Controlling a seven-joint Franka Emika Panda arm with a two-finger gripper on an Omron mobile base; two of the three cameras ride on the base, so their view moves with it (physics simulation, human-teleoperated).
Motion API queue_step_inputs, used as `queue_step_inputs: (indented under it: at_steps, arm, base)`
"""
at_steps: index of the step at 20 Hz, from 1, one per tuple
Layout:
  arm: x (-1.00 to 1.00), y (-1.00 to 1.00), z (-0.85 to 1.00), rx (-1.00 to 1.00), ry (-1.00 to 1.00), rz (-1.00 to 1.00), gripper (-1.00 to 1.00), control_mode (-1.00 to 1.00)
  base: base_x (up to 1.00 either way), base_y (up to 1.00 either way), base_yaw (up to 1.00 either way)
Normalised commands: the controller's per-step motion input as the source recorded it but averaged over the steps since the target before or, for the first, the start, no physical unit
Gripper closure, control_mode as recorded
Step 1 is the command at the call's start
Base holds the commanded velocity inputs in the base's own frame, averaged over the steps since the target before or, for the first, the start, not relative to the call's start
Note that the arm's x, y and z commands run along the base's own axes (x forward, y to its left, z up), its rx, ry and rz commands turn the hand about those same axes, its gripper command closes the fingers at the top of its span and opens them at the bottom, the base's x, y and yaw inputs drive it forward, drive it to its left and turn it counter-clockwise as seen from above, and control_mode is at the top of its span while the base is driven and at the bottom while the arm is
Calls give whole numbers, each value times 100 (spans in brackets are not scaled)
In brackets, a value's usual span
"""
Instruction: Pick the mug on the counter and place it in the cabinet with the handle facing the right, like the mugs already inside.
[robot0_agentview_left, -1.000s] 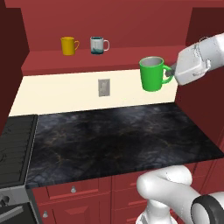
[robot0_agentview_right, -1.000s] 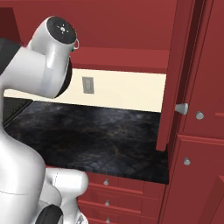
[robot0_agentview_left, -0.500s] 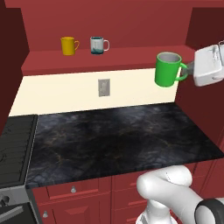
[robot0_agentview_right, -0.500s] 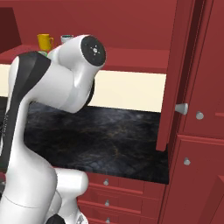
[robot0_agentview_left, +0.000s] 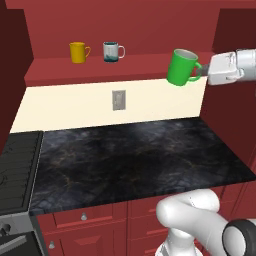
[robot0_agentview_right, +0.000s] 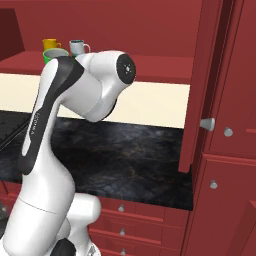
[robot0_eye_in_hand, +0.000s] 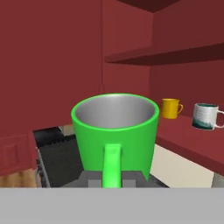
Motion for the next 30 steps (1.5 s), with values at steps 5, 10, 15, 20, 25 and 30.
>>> queue_step_inputs:
  at_steps: [5,10,15,20,25,30]
  arm:
    - [39,0,37,1,0,0,100,-100]
    - [29,-3,30,-3,0,0,100,-100]
    - [30,-18,-3,-3,0,0,100,-100]
    - [34,-6,-2,-5,0,0,100,-100]
    - [31,-2,-3,-7,0,0,100,-100]
    - [37,0,-3,-6,0,0,100,-100]
  base:
    - [0,0,0]
    - [0,0,0]
    - [0,0,0]
    - [0,0,0]
    - [0,0,0]
    - [0,0,0]
